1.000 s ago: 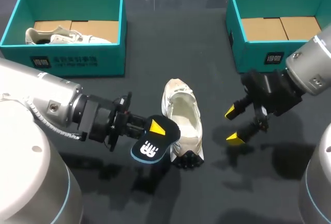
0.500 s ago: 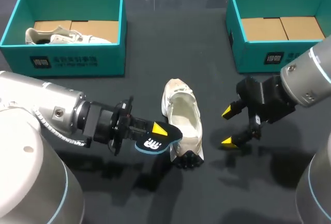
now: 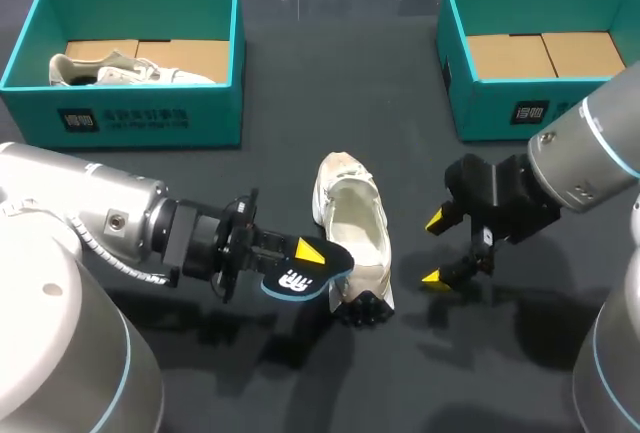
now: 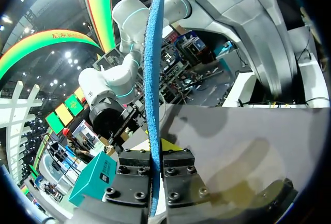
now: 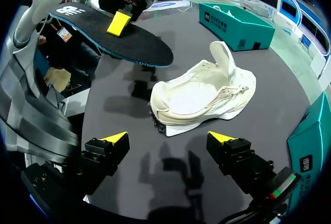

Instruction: Take the shoe out of the shoebox, open the shoe tongue, remove and reinsert the insole, then place the shoe into the shoebox

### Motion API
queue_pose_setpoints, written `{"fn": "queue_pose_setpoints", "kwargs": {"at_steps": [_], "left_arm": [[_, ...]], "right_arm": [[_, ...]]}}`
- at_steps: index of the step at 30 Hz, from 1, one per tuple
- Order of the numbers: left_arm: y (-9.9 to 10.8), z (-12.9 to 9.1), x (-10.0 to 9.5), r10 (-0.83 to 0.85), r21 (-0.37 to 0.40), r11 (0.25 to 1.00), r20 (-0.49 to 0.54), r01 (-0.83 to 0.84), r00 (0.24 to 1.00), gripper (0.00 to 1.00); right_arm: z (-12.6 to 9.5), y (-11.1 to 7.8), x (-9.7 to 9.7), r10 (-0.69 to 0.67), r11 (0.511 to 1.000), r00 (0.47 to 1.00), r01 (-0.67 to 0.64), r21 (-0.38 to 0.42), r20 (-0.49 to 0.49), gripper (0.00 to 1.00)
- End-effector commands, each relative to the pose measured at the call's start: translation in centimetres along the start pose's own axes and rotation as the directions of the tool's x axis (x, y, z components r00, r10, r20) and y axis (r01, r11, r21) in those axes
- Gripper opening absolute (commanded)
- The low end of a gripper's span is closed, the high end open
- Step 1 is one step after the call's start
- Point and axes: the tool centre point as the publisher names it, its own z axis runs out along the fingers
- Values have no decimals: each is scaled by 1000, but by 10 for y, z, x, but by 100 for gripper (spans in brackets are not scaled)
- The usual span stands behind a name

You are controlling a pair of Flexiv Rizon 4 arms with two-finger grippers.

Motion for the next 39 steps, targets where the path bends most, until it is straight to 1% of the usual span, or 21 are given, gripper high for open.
{"fn": "queue_pose_setpoints", "kwargs": {"at_steps": [1, 2, 3, 7, 9, 13, 15, 17, 21, 25, 29, 39], "left_arm": [[3, 8, 4, 16, -23, 1000, 3, -16, 1000, 0], [3, 9, 5, 15, -9, 1000, 3, -15, 1000, 0], [5, 11, 6, 20, -15, 1000, 4, -20, 1000, 0], [6, 12, 9, 26, -4, 1000, 21, -26, 999, 0], [6, 12, 10, 24, 0, 1000, 28, -24, 999, 0], [7, 13, 11, 23, -7, 1000, 40, -22, 999, 0], [8, 15, 13, 28, -14, 1000, 41, -27, 999, 0], [8, 16, 14, 38, -32, 999, 43, -37, 998, 0], [10, 15, 14, 36, -29, 999, 55, -35, 998, 0], [11, 14, 13, 33, -32, 999, 65, -31, 997, 0], [11, 13, 11, 35, -35, 999, 74, -32, 997, 0], [11, 14, 7, 44, -34, 999, 81, -41, 996, 0]], "right_arm": [[7, 13, -6, -51, 994, 998, 54, 95, -33, 100], [9, 15, -8, -75, 992, 997, 78, 103, -35, 100], [10, 16, -10, -91, 989, 995, 94, 111, -35, 100], [15, 21, -15, -128, 974, 991, 134, 181, -42, 100], [18, 19, -19, -151, 969, 988, 156, 190, -43, 100], [26, 15, -27, -152, 968, 987, 161, 195, -59, 100], [30, 15, -30, -149, 963, 986, 161, 215, -70, 100], [33, 16, -33, -156, 963, 985, 168, 211, -70, 100], [37, 14, -39, -152, 965, 987, 161, 208, -58, 100], [38, 13, -40, -160, 966, 987, 164, 202, -33, 100], [41, 11, -38, -165, 968, 986, 162, 191, 0, 100], [43, 11, -33, -141, 973, 990, 136, 188, 12, 100]]}}
